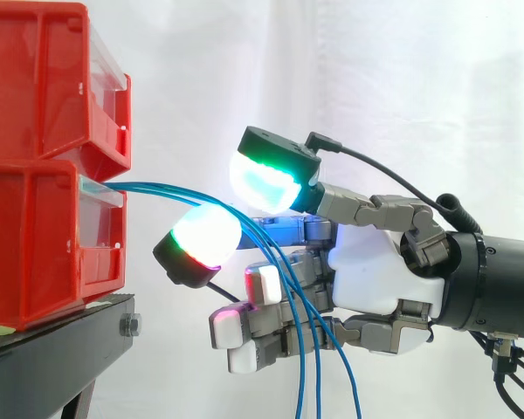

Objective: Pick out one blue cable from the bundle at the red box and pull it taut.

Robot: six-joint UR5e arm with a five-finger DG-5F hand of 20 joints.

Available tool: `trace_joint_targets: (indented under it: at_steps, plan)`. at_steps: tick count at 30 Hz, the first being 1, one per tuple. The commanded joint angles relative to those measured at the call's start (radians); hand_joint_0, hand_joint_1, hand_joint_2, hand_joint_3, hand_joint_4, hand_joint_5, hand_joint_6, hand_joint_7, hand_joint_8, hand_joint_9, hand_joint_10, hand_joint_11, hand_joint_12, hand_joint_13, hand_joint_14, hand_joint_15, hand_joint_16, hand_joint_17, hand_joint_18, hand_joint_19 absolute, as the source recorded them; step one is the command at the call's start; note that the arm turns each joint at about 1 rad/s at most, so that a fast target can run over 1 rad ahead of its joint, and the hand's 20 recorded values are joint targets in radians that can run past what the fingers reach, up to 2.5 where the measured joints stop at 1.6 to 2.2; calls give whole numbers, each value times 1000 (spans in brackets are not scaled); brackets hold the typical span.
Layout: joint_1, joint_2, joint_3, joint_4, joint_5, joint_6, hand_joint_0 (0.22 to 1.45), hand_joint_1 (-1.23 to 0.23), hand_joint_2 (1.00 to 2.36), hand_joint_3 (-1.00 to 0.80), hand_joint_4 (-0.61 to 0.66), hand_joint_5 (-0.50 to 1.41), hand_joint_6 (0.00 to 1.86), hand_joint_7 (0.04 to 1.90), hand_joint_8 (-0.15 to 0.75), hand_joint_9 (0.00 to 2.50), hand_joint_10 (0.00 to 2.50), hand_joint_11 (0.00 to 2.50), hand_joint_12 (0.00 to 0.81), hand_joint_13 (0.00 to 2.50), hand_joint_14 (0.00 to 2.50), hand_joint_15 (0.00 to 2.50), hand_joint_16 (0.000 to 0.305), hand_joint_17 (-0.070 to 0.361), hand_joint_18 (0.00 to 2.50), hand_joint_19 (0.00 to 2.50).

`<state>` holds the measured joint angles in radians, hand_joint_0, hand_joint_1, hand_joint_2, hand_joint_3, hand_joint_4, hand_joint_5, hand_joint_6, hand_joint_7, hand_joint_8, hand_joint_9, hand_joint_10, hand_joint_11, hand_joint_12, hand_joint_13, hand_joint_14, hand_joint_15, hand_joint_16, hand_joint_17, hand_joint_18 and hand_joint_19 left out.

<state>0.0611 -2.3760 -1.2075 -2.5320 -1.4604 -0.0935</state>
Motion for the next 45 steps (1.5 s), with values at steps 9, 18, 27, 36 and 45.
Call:
trace_joint_targets:
  at_steps: [9,18,27,36,45]
  plan:
    - [-1,0,0,-4,0,0,595,-550,1014,-146,152,-139,911,721,318,1182,20,667,400,985,16,486,54,122,737,577]
    - [-6,0,0,-14,0,0,599,-612,1014,-128,148,-147,933,679,311,1177,21,747,397,981,18,510,54,121,743,579]
    - [-6,0,0,-14,3,-17,614,-704,1020,-177,48,-170,950,612,267,1117,23,846,359,941,20,569,47,105,683,620]
    - [-3,0,0,-19,6,-34,708,-847,1016,-315,-91,-172,984,617,255,1185,24,940,346,998,23,617,46,104,769,586]
    - [2,0,0,-22,6,-35,791,-937,1000,-500,-169,-144,989,823,251,1445,26,1133,337,1178,27,745,41,91,880,594]
